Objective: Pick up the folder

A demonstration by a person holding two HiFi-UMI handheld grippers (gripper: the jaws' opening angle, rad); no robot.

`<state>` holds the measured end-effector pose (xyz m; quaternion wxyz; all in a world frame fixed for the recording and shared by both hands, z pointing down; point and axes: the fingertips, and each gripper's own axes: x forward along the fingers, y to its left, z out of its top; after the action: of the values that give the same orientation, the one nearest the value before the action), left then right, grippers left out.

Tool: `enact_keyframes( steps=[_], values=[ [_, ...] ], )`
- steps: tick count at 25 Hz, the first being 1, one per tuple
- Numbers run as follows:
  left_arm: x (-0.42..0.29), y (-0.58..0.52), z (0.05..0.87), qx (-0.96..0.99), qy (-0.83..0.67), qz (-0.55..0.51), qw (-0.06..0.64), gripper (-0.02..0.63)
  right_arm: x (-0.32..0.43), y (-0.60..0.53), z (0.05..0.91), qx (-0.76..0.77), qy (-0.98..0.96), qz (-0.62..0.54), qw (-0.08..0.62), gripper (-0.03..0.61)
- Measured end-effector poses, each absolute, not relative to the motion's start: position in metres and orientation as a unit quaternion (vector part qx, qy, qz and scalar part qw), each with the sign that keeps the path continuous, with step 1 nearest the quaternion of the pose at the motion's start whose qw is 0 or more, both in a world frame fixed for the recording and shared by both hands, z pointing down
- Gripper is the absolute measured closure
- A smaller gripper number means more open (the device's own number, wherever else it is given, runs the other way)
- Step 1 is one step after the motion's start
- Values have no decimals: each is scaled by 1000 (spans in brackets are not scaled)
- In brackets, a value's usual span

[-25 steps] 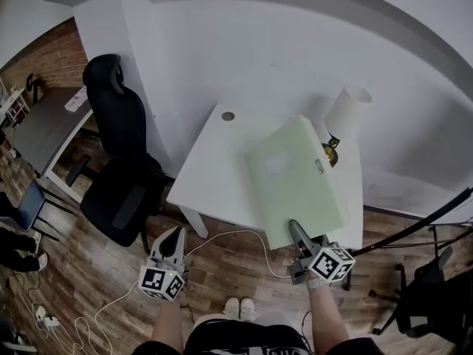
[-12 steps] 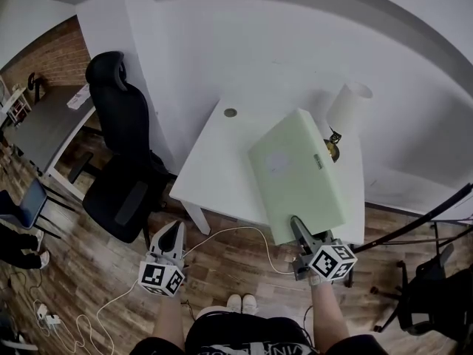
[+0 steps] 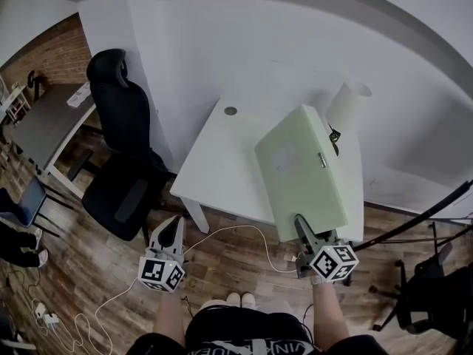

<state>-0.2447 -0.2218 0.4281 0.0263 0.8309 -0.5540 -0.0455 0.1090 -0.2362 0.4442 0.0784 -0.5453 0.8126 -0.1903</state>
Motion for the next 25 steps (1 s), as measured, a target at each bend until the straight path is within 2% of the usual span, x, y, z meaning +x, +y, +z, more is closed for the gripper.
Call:
enact_keyframes(
  steps=[25],
  values=[
    [-241,-214,422,831,-553,-54,30,601,112,-229,438,-553,813,-163,80,282]
  ],
)
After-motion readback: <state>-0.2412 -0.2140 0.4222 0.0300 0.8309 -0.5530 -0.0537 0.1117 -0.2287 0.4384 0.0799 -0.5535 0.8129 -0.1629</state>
